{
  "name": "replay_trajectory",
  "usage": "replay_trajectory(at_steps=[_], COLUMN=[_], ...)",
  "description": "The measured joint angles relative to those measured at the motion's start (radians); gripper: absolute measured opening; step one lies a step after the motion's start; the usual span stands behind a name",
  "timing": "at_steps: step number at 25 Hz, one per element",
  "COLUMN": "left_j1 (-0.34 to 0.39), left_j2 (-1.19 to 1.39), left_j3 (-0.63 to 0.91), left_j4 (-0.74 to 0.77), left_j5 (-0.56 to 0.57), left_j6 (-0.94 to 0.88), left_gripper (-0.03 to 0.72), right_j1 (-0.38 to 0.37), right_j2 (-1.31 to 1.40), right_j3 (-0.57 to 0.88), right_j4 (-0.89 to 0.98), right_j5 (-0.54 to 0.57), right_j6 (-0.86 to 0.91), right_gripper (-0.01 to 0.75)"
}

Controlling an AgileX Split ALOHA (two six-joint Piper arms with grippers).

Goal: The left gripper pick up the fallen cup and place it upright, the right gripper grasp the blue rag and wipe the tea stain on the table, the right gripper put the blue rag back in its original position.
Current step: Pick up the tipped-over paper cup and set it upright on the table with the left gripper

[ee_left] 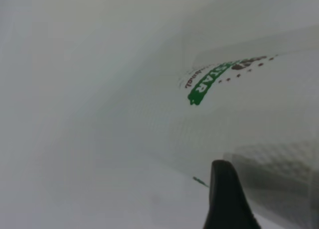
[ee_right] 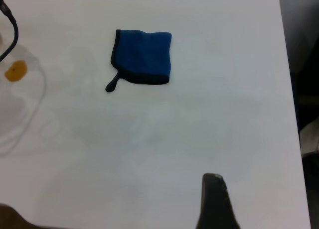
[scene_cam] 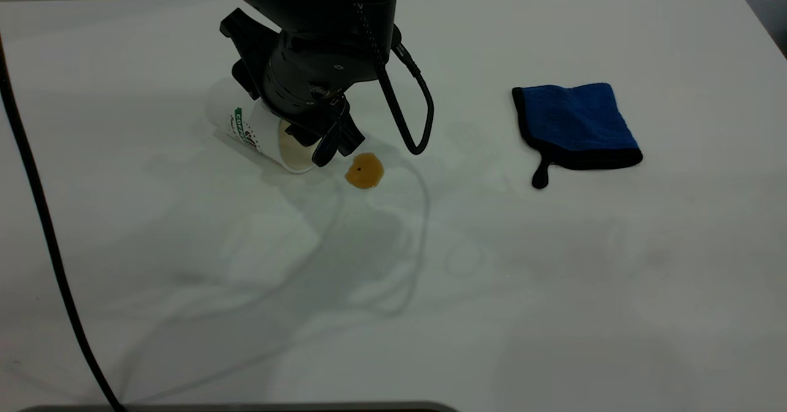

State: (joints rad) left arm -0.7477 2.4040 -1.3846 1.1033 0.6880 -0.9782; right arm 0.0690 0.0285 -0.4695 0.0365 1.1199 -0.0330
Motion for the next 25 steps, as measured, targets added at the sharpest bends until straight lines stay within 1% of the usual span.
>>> replay_trajectory(at_steps=[7, 9, 11, 12, 15, 17, 18, 20, 22, 25], left_j1=[0.010, 0.017, 0.018, 0.018, 0.018, 0.018, 0.019, 0.022, 0.036, 0.093], left_j2=[0.029, 0.031, 0.031, 0.031, 0.031, 0.030, 0.027, 0.013, -0.025, -0.121], left_j3=[0.000, 0.000, -0.001, -0.002, -0.002, -0.003, -0.003, -0.003, -0.003, -0.003], left_j4=[0.024, 0.024, 0.037, 0.044, 0.069, 0.103, 0.116, 0.117, 0.089, 0.003], left_j5=[0.029, 0.031, 0.046, 0.056, 0.097, 0.157, 0.178, 0.195, 0.184, 0.143], left_j6=[-0.020, -0.022, -0.023, -0.023, -0.023, -0.023, -0.019, 0.005, 0.054, 0.147], left_gripper=[0.498, 0.479, 0.427, 0.382, 0.208, 0.083, 0.045, 0.005, 0.002, 0.002], right_j1=[0.000, 0.000, 0.000, 0.000, 0.000, 0.000, 0.000, 0.000, 0.000, 0.000], right_j2=[0.000, 0.000, 0.000, 0.000, 0.000, 0.000, 0.000, 0.000, 0.000, 0.000], right_j3=[0.000, 0.000, 0.000, 0.000, 0.000, 0.000, 0.000, 0.000, 0.000, 0.000], right_j4=[0.000, 0.000, 0.000, 0.000, 0.000, 0.000, 0.000, 0.000, 0.000, 0.000], right_j5=[0.000, 0.000, 0.000, 0.000, 0.000, 0.000, 0.000, 0.000, 0.000, 0.000], right_j6=[0.000, 0.000, 0.000, 0.000, 0.000, 0.000, 0.000, 0.000, 0.000, 0.000], right_gripper=[0.546, 0.546, 0.546, 0.546, 0.546, 0.546, 0.546, 0.546, 0.546, 0.546])
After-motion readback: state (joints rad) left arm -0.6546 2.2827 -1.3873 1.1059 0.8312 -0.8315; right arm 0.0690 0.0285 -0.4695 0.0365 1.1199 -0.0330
